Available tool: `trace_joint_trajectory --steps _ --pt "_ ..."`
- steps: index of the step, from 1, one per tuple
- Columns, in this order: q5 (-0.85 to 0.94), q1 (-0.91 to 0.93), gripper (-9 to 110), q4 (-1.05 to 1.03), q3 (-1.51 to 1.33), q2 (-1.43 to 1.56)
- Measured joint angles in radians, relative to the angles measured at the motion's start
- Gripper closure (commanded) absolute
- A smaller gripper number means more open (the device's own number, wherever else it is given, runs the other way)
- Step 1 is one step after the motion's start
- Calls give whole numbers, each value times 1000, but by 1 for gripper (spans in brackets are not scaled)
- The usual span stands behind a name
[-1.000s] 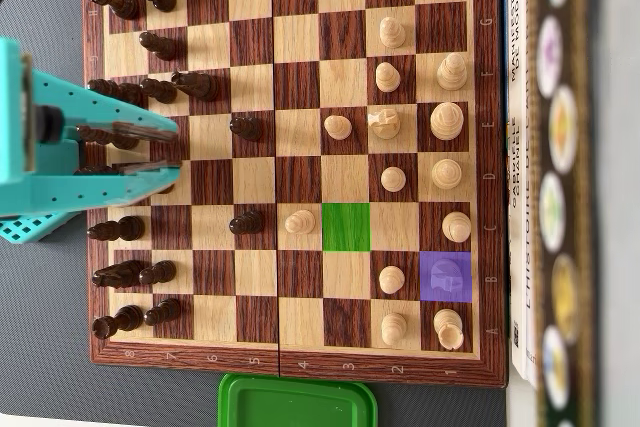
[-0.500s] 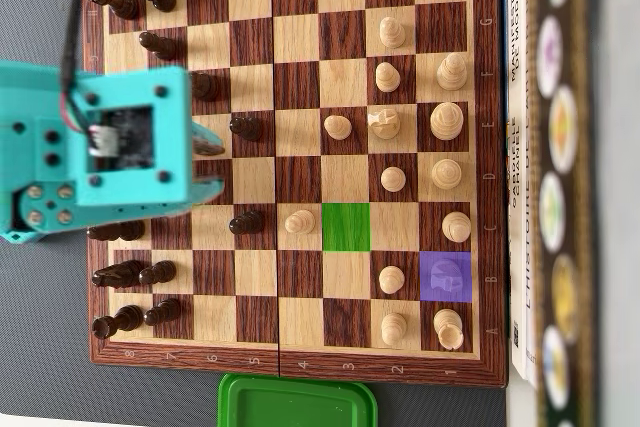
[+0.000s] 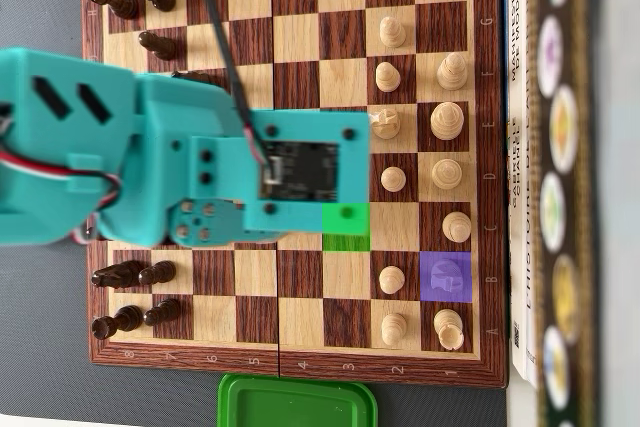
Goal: Play chess
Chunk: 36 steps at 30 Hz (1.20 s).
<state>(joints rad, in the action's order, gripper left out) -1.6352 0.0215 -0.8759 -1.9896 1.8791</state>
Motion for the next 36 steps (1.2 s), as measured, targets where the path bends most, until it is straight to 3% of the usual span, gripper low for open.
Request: trace_joint_trajectory --steps 12,36 --pt "137 98 84 57 129 -100" --pt "144 137 84 67 385 -377"
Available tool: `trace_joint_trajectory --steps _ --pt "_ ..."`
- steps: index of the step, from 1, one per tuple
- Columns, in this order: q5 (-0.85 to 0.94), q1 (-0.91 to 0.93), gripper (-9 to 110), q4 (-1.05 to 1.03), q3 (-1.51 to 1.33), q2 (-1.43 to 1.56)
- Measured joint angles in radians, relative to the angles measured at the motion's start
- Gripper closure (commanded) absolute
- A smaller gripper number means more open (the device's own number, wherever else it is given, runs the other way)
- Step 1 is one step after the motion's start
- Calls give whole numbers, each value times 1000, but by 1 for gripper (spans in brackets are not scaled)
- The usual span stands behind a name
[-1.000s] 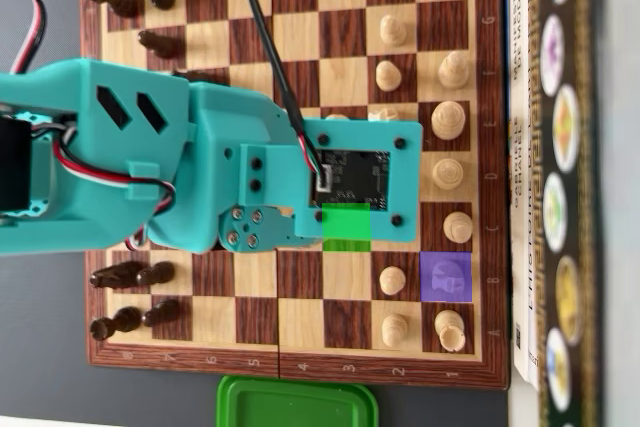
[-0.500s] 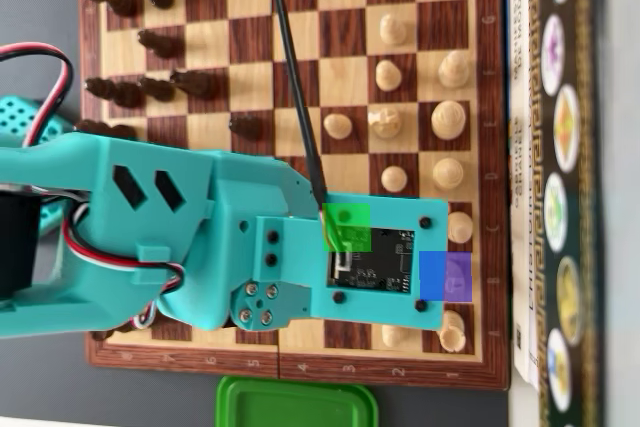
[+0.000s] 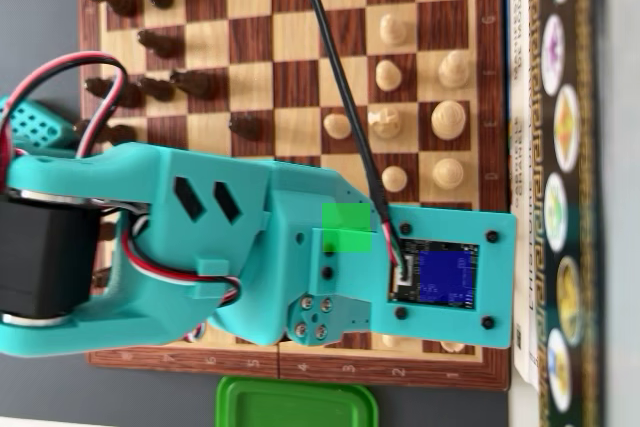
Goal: Play chess
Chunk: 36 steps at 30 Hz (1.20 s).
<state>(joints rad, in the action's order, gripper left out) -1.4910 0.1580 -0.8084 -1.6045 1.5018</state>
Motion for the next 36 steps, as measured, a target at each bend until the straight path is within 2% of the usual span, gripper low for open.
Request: trace_joint_trajectory --steps 19,36 --pt "0 5 84 0 184 -239" --pt "38 34 84 -2 209 -268"
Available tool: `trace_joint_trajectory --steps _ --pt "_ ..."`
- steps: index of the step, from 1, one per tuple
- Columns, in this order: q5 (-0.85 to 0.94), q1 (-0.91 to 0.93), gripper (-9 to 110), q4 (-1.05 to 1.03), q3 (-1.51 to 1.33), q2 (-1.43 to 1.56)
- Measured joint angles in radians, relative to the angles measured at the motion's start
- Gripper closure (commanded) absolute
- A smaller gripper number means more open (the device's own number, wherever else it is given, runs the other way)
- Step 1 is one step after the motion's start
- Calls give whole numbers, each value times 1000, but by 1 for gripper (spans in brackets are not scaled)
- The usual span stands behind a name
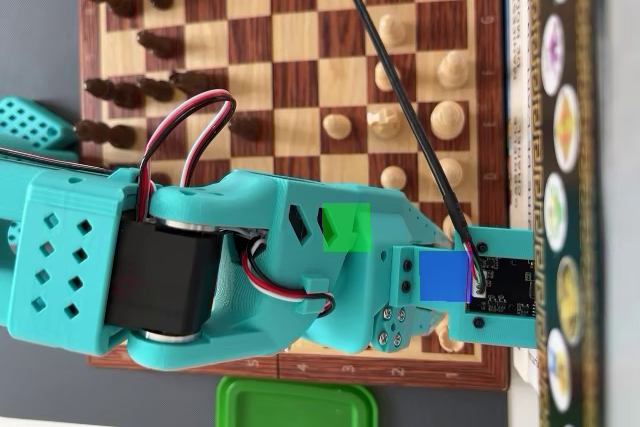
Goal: Play chess
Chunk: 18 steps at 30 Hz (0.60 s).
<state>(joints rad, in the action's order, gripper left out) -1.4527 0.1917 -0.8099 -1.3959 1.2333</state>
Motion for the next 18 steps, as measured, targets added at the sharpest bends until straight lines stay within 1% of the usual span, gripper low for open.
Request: trace_joint_trajectory --steps 3,18 --pt "23 9 84 0 6 -2" --pt "29 9 84 0 9 -3"
